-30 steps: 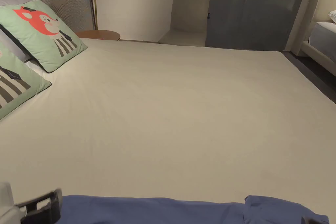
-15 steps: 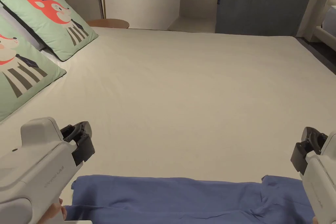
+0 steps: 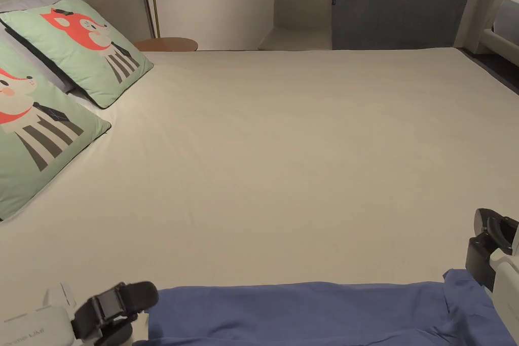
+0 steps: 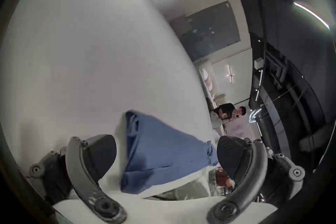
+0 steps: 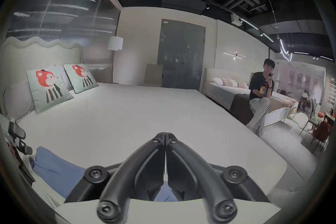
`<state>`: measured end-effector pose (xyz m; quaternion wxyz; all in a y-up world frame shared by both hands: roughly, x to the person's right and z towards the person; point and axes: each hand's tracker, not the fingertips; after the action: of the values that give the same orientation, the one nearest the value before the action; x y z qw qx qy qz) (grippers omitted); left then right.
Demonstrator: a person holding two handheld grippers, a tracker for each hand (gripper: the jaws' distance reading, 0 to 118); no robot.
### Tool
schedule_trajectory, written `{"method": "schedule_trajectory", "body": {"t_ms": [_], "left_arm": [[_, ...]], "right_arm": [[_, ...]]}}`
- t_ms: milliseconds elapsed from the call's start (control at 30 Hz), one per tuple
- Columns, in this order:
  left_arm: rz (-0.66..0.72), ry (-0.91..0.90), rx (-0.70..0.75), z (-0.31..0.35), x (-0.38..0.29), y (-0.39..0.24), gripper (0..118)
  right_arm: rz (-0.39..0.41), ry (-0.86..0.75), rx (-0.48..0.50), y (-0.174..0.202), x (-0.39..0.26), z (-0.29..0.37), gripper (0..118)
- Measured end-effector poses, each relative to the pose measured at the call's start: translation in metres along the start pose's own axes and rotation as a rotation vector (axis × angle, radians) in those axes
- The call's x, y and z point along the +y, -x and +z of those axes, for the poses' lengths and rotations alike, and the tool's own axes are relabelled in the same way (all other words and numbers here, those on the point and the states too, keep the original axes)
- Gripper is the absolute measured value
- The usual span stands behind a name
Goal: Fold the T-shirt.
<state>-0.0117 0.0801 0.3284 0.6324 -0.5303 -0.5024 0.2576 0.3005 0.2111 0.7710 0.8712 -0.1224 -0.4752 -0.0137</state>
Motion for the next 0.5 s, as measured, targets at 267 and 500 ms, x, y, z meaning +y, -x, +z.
{"method": "schedule_trajectory", "body": {"t_ms": [267,500], "left_arm": [[0.007,0.099,-0.099,-0.056,-0.012,-0.001,104],[0.008,0.106,0.039,-0.06,-0.007,0.019,8]], "right_arm": [[0.017,0.019,0.011,0.012,0.003,0.002,1],[0.018,0.008,0.02,0.015,0.007,0.004,1]]}}
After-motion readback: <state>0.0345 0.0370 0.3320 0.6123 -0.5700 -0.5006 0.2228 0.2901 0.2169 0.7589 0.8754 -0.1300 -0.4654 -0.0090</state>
